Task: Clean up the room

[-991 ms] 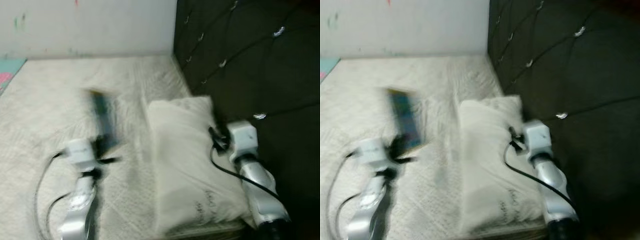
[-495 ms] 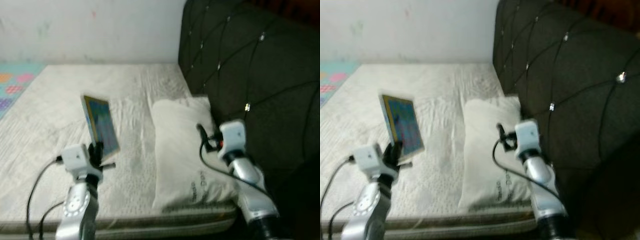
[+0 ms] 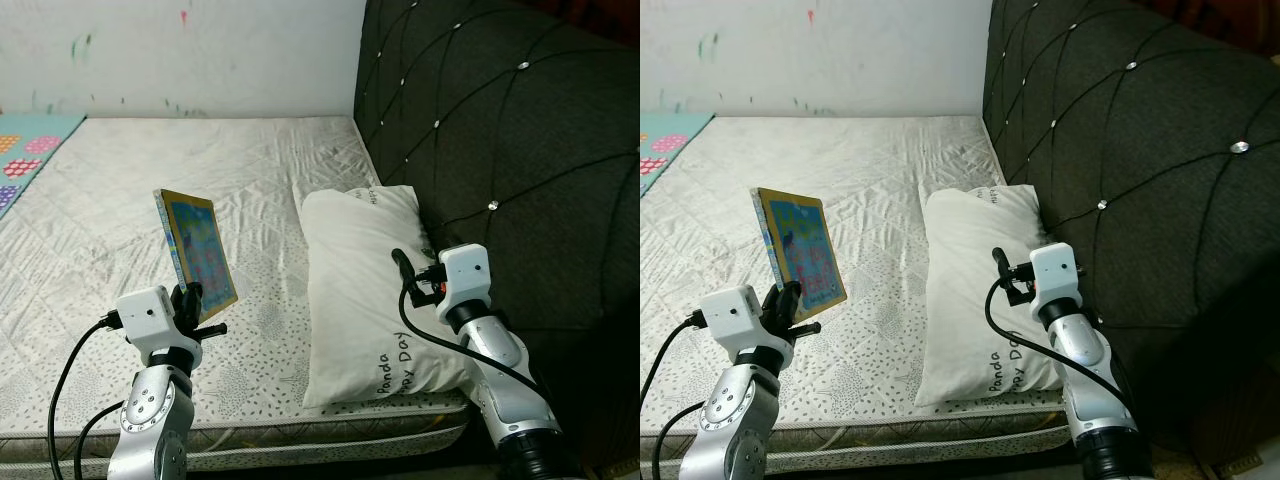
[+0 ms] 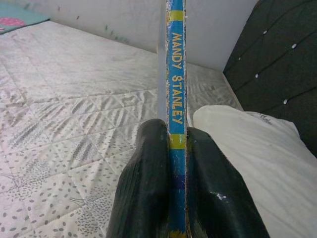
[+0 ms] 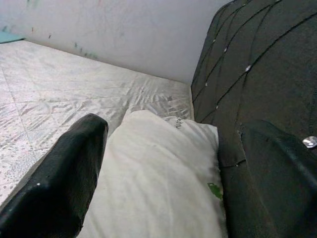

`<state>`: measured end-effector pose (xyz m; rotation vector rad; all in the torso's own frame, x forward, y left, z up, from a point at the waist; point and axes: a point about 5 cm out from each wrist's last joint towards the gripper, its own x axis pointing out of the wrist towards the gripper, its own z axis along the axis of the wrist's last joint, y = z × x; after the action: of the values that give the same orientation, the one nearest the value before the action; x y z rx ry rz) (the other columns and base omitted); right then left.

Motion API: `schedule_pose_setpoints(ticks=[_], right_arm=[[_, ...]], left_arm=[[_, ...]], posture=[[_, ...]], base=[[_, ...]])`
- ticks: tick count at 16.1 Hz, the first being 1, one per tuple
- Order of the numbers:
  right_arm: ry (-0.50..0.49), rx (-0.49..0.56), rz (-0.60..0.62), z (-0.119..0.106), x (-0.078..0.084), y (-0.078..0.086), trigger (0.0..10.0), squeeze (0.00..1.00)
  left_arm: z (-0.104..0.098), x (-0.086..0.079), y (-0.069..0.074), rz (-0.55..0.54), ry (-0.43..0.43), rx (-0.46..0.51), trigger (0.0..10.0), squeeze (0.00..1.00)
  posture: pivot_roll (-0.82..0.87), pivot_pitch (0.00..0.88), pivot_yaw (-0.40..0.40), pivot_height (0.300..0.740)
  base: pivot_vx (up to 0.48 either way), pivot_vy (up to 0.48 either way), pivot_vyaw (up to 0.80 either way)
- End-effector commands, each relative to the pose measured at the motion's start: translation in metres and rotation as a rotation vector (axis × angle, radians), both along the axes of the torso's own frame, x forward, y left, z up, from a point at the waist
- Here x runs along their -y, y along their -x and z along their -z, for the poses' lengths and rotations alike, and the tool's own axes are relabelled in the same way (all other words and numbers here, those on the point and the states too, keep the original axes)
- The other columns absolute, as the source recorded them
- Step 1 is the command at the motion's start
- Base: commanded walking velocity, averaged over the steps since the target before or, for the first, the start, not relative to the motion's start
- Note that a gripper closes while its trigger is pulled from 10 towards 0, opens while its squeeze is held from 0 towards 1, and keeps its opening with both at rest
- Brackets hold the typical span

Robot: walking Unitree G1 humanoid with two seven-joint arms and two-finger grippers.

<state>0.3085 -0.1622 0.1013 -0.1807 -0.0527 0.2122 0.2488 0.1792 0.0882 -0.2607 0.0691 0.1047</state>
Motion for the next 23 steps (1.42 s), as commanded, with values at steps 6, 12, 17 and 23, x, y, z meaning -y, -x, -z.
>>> schedule_pose_setpoints(ticks=[6,12,17,23], right_arm=[[-0.005,-0.04,-0.05,0.005,-0.001,0.02,10.0,0.0],[0.0,-0.045,-0.042,-0.001,0.004,0.018,10.0,0.0],[0.005,-0.038,-0.049,-0.008,0.005,0.008,10.0,0.0],[0.048,-0.013,-0.088,-0.015,0.003,0.002,10.0,0.0]], left_arm=[[0.0,0.001,0.022,-0.001,-0.008,-0.021,10.0,0.0],[-0.01,-0.005,0.015,-0.001,-0.013,-0.011,10.0,0.0],[-0.014,-0.005,0.015,-0.017,-0.001,-0.004,10.0,0.0],[-0.013,-0.001,0.011,-0.027,0.017,-0.003,10.0,0.0]], posture=[[-0.11,0.0,-0.012,0.72],[-0.11,0.0,-0.016,0.65],[-0.11,0.0,-0.034,0.65],[-0.12,0.0,-0.049,0.597]], base=[[0.0,0.0,0.0],[0.0,0.0,0.0],[0.0,0.0,0.0],[0.0,0.0,0.0]])
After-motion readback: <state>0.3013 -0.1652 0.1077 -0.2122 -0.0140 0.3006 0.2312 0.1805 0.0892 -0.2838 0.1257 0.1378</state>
